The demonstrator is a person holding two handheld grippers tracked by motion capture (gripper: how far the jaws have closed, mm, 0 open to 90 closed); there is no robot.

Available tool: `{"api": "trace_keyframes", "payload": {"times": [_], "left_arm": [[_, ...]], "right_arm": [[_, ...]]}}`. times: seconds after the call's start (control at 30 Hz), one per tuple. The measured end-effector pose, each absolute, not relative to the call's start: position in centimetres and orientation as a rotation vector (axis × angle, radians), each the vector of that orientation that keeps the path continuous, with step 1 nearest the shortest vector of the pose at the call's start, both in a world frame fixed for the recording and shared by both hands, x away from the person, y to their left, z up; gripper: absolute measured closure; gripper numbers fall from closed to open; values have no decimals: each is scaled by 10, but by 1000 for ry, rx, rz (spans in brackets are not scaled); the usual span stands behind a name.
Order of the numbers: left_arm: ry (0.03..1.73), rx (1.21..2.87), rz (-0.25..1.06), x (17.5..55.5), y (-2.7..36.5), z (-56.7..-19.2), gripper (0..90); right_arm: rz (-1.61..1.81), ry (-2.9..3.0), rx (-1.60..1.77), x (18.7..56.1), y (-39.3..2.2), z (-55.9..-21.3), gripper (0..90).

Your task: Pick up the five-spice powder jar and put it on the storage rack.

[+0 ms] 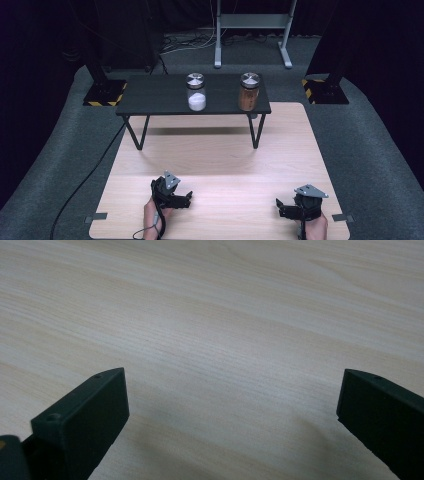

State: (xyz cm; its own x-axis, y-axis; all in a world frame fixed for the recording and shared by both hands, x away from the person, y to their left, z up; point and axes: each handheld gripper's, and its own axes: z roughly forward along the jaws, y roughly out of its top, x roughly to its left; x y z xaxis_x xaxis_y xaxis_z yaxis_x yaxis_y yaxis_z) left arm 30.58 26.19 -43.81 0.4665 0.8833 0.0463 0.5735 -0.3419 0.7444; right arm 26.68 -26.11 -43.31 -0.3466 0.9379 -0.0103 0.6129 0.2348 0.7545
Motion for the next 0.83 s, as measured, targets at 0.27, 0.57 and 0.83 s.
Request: {"api": "trace_keyframes", "payload": {"times": [0.27,0.57,0.83], "left_arm": [[1204,2049,600,305,261,-438,12],[1205,2046,604,305,261,-439,11],[1203,2046,608,304,260,-439,12]], "right_arm": [[923,2034,1419,263,-261,-438,0],[872,2050,1422,267,-253,-436,0],[891,2032,1423,264,-255,-437,0]]}}
